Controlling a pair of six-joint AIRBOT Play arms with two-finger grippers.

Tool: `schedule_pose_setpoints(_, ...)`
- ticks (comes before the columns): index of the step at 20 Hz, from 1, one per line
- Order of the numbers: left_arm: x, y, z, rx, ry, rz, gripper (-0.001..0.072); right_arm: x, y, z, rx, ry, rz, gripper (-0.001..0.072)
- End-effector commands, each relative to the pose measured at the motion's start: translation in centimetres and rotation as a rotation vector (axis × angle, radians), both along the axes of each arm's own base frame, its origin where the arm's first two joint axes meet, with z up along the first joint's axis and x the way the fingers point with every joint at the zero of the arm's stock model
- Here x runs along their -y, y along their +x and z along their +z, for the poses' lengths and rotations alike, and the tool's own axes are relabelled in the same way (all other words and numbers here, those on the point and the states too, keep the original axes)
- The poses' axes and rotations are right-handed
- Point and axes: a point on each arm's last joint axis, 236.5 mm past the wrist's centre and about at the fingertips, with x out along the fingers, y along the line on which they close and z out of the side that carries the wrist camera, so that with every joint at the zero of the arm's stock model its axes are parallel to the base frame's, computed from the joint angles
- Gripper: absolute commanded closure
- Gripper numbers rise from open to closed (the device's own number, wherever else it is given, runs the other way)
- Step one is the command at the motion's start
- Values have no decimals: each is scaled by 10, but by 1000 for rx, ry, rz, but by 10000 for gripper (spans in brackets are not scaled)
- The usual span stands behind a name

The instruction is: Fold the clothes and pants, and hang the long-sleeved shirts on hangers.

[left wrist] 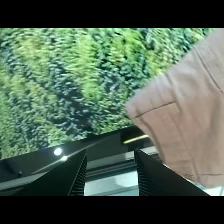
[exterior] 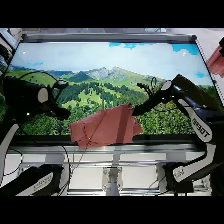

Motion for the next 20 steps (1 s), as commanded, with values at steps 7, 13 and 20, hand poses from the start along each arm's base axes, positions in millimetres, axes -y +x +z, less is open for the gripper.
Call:
schedule_pose_setpoints(7,-19,3,10,40,-2,68,348,-57,-37,-16,-80,41,131,117)
schedule_pose_setpoints(13,-19,5,10,48,-1,67,350,-73,-49,2,-155,27,141,700)
schedule_pose_setpoints(20,-19,5,10,47,-2,67,351,58,92,169,322,-298,-176,701)
